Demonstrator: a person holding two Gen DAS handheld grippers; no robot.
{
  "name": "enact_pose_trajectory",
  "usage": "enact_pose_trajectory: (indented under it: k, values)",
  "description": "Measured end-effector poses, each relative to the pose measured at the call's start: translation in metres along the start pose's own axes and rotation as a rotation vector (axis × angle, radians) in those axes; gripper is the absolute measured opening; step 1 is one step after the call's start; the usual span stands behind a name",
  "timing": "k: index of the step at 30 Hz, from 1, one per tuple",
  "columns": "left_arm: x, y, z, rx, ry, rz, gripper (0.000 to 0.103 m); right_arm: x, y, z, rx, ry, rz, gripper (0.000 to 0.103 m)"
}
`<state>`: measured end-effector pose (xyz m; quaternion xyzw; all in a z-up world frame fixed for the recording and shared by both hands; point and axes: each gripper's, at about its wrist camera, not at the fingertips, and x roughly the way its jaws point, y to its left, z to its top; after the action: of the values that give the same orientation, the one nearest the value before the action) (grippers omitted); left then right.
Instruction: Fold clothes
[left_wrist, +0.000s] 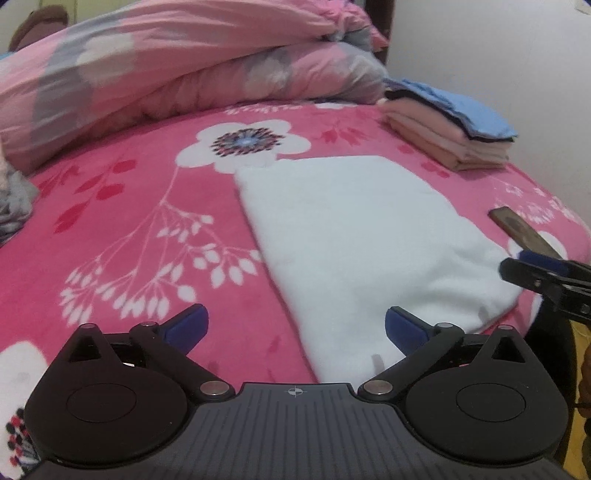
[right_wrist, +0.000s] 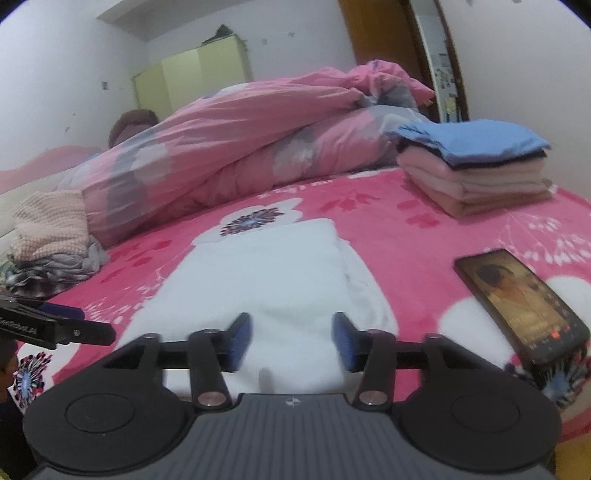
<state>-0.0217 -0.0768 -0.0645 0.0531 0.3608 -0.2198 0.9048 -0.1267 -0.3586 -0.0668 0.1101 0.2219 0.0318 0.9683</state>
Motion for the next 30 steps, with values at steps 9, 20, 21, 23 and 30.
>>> enact_pose_trajectory:
  k: [9,20,21,23,30]
  values:
    - [-0.003,0.004,0.0,-0.004,-0.008,0.042,0.103,0.003,0.013,0.008,-0.017,-0.011,-0.026,0.098]
    - [-0.002,0.003,-0.002,-0.011,-0.005,0.019,0.103,0.005,0.027,0.013,-0.065,0.003,-0.042,0.103]
    - [-0.002,0.002,-0.002,-0.012,-0.005,0.022,0.103,0.005,0.029,0.014,-0.07,0.004,-0.043,0.103]
    - [-0.002,0.001,-0.002,-0.014,-0.002,0.028,0.103,0.006,0.032,0.014,-0.078,0.011,-0.047,0.103]
    - [-0.001,0.003,-0.003,-0.034,0.009,0.048,0.103,0.008,0.035,0.016,-0.08,0.027,-0.074,0.103]
